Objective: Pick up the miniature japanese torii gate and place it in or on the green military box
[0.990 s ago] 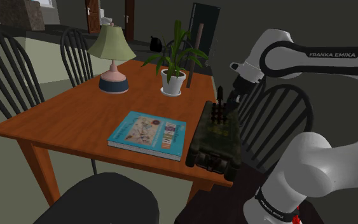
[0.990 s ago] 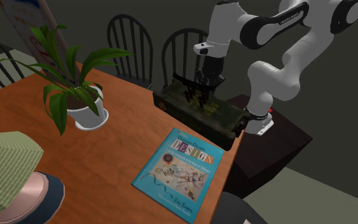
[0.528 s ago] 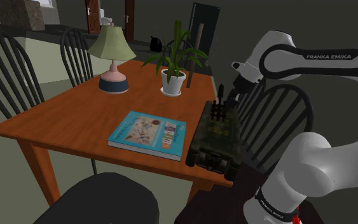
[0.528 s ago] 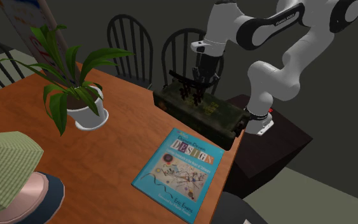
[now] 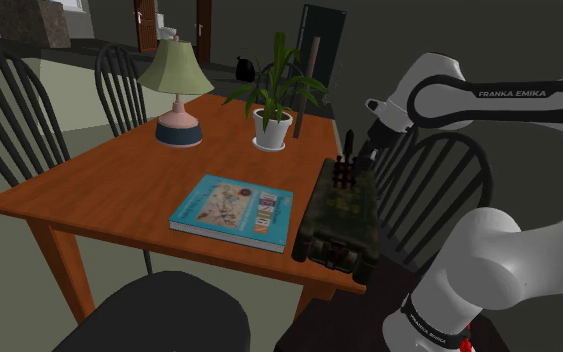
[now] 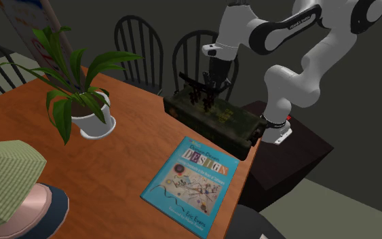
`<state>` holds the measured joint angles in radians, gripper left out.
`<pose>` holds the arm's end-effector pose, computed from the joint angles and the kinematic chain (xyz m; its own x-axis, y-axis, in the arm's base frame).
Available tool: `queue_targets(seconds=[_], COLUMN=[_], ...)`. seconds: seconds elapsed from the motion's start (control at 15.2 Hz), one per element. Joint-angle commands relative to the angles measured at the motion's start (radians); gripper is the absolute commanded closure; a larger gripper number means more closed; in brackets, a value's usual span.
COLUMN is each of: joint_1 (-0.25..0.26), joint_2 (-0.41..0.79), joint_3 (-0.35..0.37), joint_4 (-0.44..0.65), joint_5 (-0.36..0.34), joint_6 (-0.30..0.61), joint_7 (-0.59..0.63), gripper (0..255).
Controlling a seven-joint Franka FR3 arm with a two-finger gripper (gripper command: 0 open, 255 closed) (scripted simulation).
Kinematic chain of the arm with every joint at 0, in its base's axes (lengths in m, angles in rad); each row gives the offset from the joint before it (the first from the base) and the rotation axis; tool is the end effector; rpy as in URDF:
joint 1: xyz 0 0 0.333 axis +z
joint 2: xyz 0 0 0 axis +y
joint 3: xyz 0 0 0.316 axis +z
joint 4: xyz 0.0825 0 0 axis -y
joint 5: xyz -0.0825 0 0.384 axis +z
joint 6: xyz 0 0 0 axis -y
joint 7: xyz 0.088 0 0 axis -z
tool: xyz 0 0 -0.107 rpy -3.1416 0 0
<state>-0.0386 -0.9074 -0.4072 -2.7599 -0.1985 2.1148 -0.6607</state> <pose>0.2836 -0.1417 0.4627 0.8830 0.3902 0.2607 0.3939 -0.9183 0.0402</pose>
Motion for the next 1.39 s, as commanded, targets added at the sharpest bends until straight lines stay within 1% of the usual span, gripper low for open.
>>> queue_targets(seconds=[0.0, 0.13, 0.2, 0.26, 0.33, 0.4, 0.46, 0.53, 0.73, 0.79, 1.32], joint_1=[-0.107, -0.106, -0.099, -0.107, -0.104, -0.088, -0.109, -0.104, -0.105, -0.105, -0.106], joint_2=[-0.35, -0.351, -0.34, -0.347, -0.364, -0.342, -0.342, -0.351, -0.406, -0.415, -0.414], joint_3=[0.012, 0.011, 0.013, 0.005, 0.024, 0.036, -0.004, 0.01, 0.034, 0.04, 0.042], joint_4=[-0.232, -0.232, -0.195, -0.21, -0.247, -0.233, -0.235, -0.232, -0.153, -0.131, -0.131], joint_5=[0.005, 0.004, 0.01, 0.002, 0.008, 0.019, -0.003, 0.002, 0.022, 0.028, 0.029], joint_6=[-0.011, -0.012, -0.038, -0.031, -0.012, -0.004, 0.0, -0.012, -0.144, -0.175, -0.175], joint_7=[0.02, 0.021, 0.019, 0.011, 0.033, 0.049, 0.007, 0.023, 0.022, 0.022, 0.02], gripper=[255, 255, 0, 0, 0, 0, 0, 0, 0, 0, 0])
